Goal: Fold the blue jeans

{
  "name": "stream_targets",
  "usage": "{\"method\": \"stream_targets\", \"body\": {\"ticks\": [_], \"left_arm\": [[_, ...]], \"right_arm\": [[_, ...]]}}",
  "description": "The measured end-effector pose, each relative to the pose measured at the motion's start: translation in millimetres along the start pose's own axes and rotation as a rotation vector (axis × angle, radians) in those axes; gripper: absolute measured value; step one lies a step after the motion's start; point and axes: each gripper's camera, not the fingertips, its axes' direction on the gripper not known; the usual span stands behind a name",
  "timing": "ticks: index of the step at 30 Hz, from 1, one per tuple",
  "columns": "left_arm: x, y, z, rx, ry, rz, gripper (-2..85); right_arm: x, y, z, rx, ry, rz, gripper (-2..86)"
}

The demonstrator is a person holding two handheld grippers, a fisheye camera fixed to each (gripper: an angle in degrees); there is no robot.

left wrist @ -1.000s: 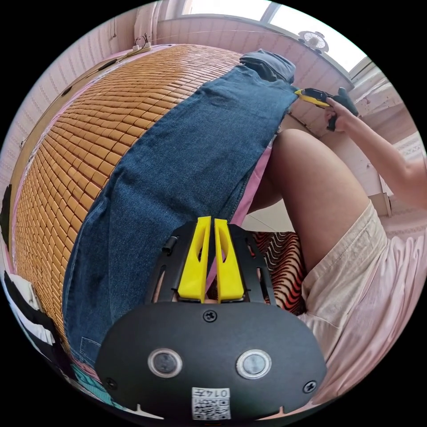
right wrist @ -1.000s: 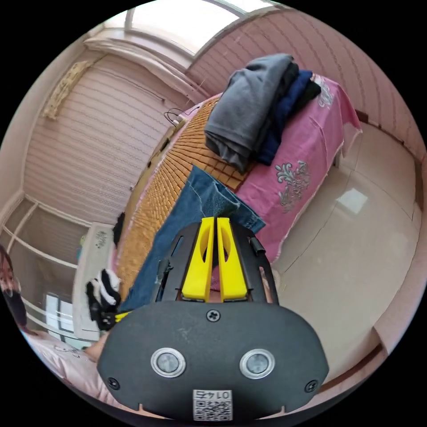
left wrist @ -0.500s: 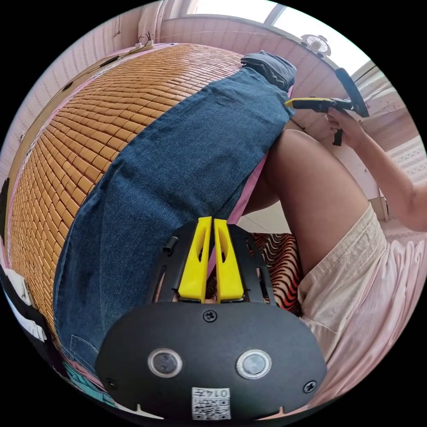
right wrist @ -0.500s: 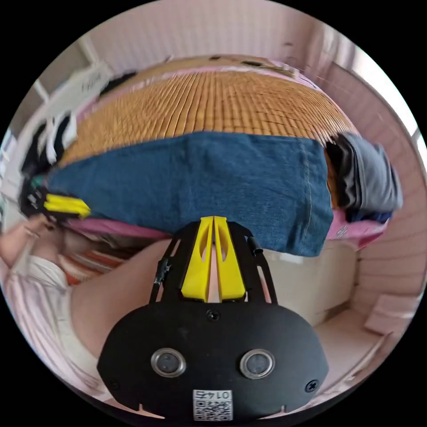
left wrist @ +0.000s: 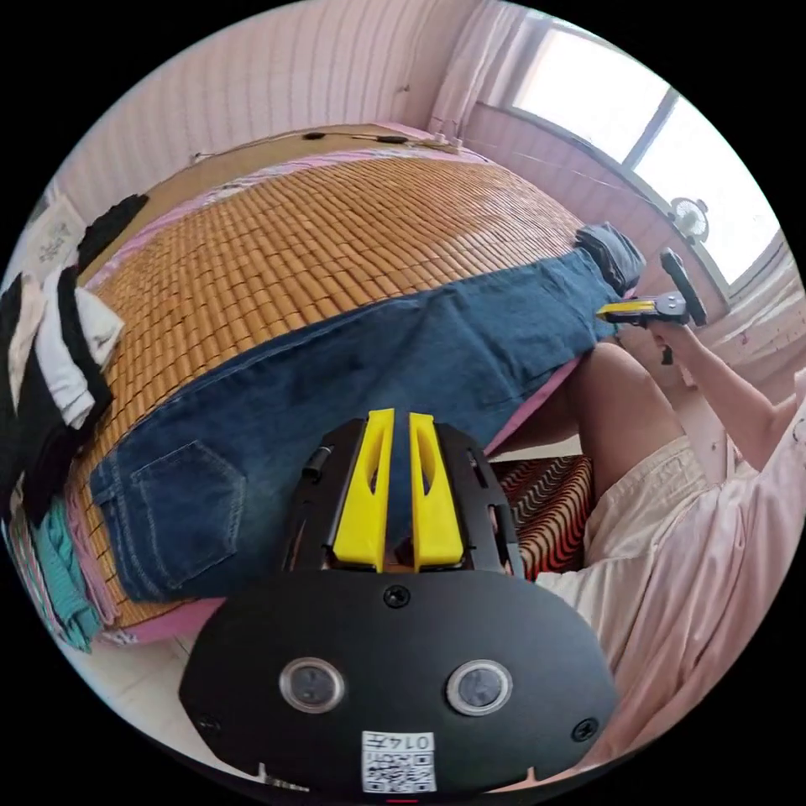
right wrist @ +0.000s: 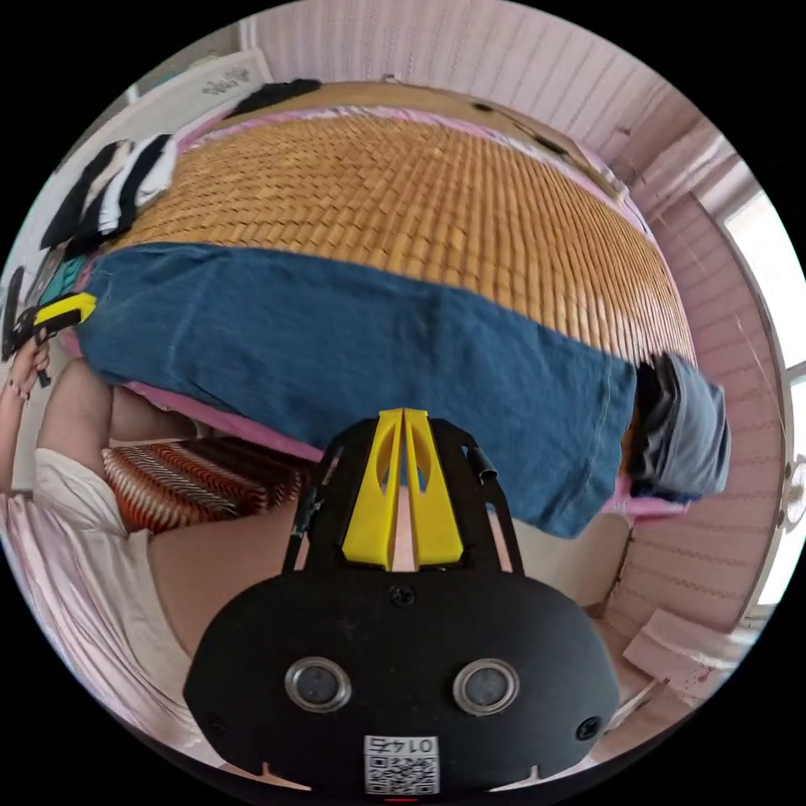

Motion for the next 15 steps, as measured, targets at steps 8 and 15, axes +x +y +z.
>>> {"method": "stream_targets", "body": {"ticks": [8, 15], "left_arm": [[-244, 110, -144, 0.087, -0.373, -0.447, 4.5], [-394, 130, -136, 0.022, -0.255, -0.665, 10.8]], "right_arm": [[-213, -154, 30, 0.211, -0.230, -0.426, 4.0], [-310, -237, 140, -0.134, -0.131, -0.621, 4.6]]}}
